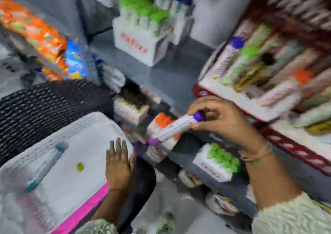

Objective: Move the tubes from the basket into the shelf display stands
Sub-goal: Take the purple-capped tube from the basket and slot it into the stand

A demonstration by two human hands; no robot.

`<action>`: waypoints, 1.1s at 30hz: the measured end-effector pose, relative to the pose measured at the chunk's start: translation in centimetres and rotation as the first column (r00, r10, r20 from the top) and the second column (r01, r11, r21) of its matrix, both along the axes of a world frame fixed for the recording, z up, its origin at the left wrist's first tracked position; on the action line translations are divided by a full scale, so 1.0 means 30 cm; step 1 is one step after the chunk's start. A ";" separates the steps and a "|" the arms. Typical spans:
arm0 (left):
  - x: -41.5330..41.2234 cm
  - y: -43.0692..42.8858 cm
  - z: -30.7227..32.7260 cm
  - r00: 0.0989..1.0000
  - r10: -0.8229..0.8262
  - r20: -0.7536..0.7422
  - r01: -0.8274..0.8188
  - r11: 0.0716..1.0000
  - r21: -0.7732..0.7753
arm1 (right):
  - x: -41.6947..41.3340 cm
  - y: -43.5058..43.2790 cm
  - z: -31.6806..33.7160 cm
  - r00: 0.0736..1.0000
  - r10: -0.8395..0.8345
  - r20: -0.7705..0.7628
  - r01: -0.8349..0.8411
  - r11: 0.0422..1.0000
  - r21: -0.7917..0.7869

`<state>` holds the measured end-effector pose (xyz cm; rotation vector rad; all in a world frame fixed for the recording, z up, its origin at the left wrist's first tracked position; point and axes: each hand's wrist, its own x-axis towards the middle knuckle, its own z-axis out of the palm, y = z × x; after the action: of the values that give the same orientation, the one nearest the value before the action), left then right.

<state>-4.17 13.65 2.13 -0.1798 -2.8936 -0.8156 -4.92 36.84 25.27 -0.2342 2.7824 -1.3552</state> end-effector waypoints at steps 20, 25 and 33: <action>0.033 0.853 0.307 0.742 -0.574 -0.347 0.574 0.811 -0.115 | 0.263 0.776 0.465 0.926 -0.309 -0.216 0.376 0.716 0.588; 0.044 0.858 0.313 0.762 -0.560 -0.326 0.555 0.824 -0.119 | 0.237 0.792 0.410 0.930 -0.316 -0.190 0.368 0.758 0.538; 0.052 0.856 0.322 0.766 -0.577 -0.282 0.562 0.815 -0.139 | 0.193 0.787 0.377 0.929 -0.308 -0.206 0.370 0.805 0.463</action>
<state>-2.60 39.32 11.79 -1.1363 -2.5548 -0.7035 0.88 60.43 36.58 0.2253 3.2669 -0.6149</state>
